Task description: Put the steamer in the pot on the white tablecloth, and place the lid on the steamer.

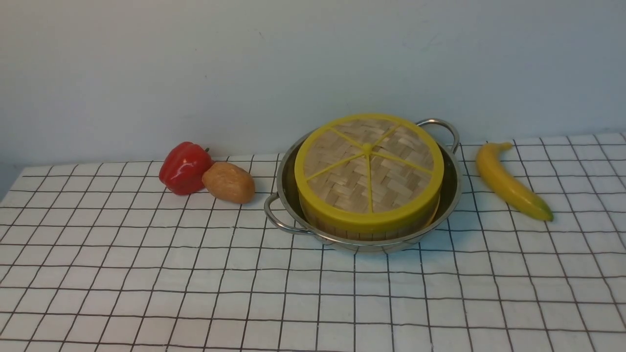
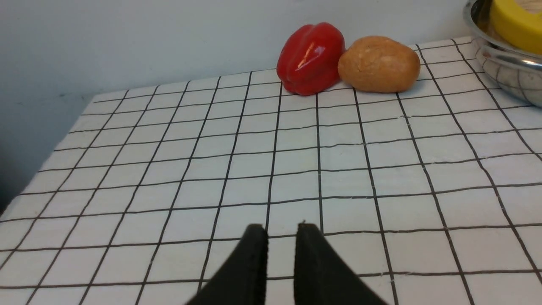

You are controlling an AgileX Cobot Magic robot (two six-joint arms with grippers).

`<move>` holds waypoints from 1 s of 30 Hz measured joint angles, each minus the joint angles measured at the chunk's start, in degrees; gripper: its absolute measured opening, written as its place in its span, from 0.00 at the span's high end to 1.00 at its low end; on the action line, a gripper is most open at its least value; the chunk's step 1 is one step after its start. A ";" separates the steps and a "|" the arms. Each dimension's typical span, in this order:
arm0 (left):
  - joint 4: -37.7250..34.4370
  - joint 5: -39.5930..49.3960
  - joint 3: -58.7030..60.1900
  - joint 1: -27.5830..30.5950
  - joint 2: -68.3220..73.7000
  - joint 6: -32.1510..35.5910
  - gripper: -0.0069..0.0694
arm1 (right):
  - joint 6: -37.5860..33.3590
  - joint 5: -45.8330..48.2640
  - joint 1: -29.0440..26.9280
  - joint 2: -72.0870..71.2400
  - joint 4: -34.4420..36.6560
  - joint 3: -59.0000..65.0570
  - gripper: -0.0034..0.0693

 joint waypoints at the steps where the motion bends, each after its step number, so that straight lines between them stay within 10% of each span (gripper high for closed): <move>1: 0.00 0.00 0.00 0.00 0.00 0.00 0.78 | 0.00 0.00 0.00 0.00 0.00 0.00 0.68; 19: 0.00 0.00 0.00 0.00 0.00 0.05 0.76 | 0.20 -4.60 -2.76 0.04 -3.76 2.07 0.63; 30: 0.00 0.00 0.00 0.00 0.00 0.22 0.72 | 0.18 -43.15 -17.87 0.21 -3.75 31.40 0.62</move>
